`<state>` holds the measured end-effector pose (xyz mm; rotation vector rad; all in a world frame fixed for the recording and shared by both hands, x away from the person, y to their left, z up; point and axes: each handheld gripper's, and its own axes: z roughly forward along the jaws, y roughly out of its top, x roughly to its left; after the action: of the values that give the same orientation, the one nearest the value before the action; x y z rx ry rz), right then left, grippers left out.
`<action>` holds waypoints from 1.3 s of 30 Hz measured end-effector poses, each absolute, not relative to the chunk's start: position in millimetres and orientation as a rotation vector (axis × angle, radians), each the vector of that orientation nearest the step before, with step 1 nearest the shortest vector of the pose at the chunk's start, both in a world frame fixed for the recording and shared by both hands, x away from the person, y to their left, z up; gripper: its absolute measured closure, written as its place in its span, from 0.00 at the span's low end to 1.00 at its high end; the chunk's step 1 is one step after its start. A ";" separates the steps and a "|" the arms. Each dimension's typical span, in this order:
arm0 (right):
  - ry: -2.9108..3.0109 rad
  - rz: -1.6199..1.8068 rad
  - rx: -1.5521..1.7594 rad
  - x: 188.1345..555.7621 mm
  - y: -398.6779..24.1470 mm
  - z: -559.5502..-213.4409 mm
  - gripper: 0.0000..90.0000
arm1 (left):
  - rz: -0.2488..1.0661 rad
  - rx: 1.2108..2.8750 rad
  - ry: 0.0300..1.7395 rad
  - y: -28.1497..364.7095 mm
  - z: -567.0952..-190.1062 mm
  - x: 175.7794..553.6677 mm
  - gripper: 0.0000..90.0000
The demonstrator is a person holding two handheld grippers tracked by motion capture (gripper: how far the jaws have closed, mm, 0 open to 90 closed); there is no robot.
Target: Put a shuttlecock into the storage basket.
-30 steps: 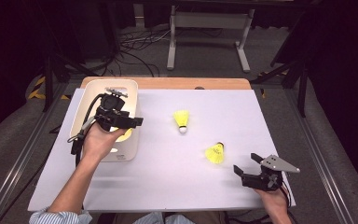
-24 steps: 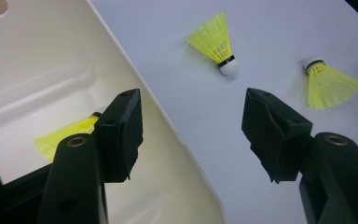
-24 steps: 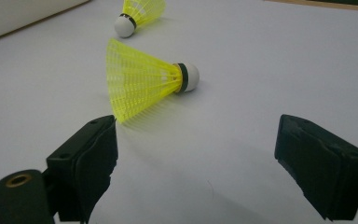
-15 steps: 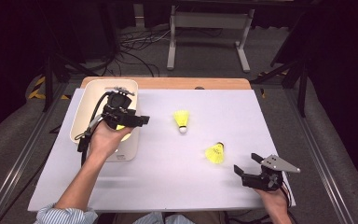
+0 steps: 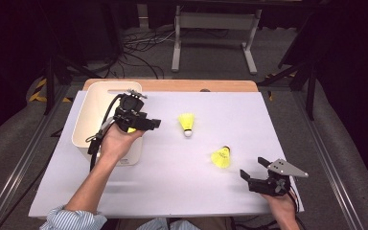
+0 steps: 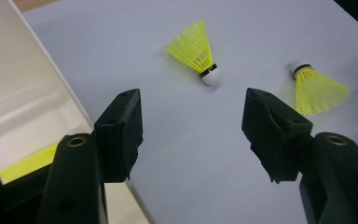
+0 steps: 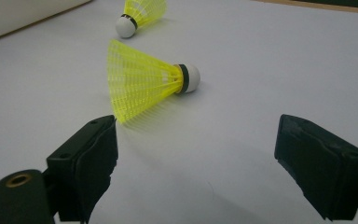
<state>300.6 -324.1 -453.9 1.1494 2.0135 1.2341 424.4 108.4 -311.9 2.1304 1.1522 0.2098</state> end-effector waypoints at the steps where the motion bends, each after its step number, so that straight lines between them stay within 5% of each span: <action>1: 2.014 1.234 1.149 300.6 -324.0 -453.9 0.16 | 0.220 2.143 1.148 106.5 -312.0 424.2 0.43; 39: 2.016 1.240 1.150 300.7 -324.4 -454.2 0.16 | 0.222 2.194 1.110 59.2 -326.7 439.7 0.42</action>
<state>300.7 -324.4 -454.2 1.1498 2.0156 1.2396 439.7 59.2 -326.7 2.1941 1.1105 0.2225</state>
